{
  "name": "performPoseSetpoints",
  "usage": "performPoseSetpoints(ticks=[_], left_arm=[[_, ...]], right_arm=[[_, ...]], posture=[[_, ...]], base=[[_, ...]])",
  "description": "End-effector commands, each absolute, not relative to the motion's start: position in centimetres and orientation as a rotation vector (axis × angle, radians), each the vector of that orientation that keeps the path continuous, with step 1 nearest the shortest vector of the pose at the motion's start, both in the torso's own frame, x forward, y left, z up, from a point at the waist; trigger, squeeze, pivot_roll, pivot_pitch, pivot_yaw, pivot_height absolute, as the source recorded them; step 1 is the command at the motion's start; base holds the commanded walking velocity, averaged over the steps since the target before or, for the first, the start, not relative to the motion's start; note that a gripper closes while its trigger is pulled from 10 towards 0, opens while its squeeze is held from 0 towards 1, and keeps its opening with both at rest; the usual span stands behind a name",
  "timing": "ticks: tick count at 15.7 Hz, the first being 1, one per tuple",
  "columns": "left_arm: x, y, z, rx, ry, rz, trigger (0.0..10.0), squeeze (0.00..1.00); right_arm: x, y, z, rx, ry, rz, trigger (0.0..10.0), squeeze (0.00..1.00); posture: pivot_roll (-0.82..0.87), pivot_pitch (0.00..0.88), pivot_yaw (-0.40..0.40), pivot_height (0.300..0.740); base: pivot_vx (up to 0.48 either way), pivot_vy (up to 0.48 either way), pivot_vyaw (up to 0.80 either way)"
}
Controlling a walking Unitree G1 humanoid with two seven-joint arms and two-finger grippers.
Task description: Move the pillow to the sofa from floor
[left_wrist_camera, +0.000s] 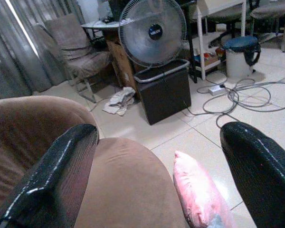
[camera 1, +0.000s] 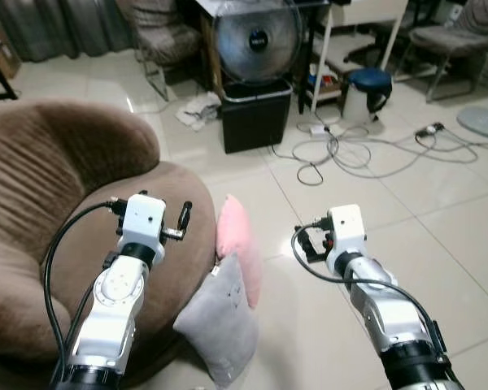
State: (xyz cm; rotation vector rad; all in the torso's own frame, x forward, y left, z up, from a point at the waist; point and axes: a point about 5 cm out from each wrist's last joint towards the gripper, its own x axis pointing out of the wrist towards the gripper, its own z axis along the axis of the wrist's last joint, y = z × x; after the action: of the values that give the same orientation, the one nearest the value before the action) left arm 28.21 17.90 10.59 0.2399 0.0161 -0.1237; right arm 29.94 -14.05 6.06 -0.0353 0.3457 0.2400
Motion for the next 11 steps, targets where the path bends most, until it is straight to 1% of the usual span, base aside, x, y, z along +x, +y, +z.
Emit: performPoseSetpoints(ticks=[1, 5, 6, 11], left_arm=[[28.22, 18.13, 10.49, 0.251, 0.024, -0.119, 10.0, 0.00], [28.33, 18.03, 10.50, 0.248, 0.024, -0.120, 10.0, 0.00], [28.35, 17.98, 10.48, 0.246, 0.025, -0.123, 10.0, 0.00], [28.37, 17.89, 10.40, 0.237, 0.026, -0.127, 10.0, 0.00]], right_arm=[[29.98, -13.91, 6.10, -0.029, 0.340, 0.240, 10.0, 0.00], [30.01, -13.99, 6.06, -0.021, 0.344, 0.234, 10.0, 0.00], [30.00, -14.02, 6.00, -0.017, 0.347, 0.230, 10.0, 0.00], [29.97, -14.12, 5.94, -0.020, 0.351, 0.225, 10.0, 0.00]], posture=[[0.06, 0.000, 0.039, 0.740], [0.06, 0.000, 0.039, 0.740], [0.06, 0.000, 0.039, 0.726], [0.05, 0.000, 0.037, 0.686]], base=[[0.000, 0.000, 0.00], [0.000, 0.000, 0.00], [0.000, 0.000, 0.00], [0.000, 0.000, 0.00]])
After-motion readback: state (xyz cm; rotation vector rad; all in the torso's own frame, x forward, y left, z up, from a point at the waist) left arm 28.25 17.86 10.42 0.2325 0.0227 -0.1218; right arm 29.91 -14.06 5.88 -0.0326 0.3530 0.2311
